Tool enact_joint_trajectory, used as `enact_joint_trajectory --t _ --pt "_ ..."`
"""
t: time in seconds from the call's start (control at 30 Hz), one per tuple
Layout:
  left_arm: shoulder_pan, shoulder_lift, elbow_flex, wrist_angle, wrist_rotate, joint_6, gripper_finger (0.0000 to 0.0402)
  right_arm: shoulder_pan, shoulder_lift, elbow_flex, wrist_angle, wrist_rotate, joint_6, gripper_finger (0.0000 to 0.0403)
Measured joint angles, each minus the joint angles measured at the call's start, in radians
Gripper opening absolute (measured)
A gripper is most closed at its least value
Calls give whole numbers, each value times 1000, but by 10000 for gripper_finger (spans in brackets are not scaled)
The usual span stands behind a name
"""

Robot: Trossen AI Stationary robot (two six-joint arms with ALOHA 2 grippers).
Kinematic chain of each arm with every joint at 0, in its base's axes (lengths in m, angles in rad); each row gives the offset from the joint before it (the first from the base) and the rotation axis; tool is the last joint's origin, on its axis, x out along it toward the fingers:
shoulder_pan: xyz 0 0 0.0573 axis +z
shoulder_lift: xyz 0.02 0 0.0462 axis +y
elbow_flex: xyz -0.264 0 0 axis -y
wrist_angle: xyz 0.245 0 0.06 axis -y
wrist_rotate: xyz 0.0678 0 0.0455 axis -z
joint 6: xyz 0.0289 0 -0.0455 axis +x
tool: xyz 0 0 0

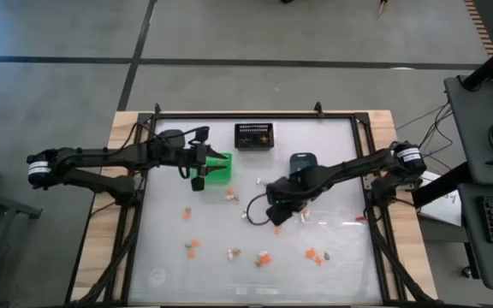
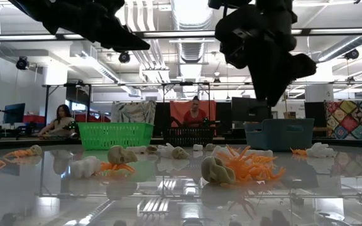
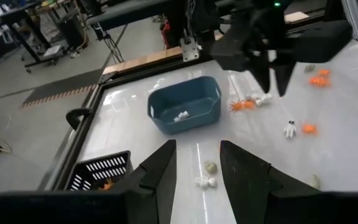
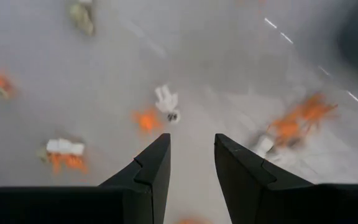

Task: Sort Halloween decoration
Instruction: Put the gray skull toy into the green bin

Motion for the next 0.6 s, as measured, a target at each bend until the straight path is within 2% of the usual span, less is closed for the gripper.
enact_joint_trajectory --t 0.07,0.23,0.37,0.6 --pt "0 0 0 2 0 6 107 19 8 0 4 -5 -2 114" --pt "0 1 0 15 0 6 107 68 28 0 4 20 -225 114" --pt "0 1 0 14 0 -1 107 94 37 0 -14 29 -276 114" --pt "0 1 -2 11 0 -18 107 93 39 -1 -139 30 52 114"
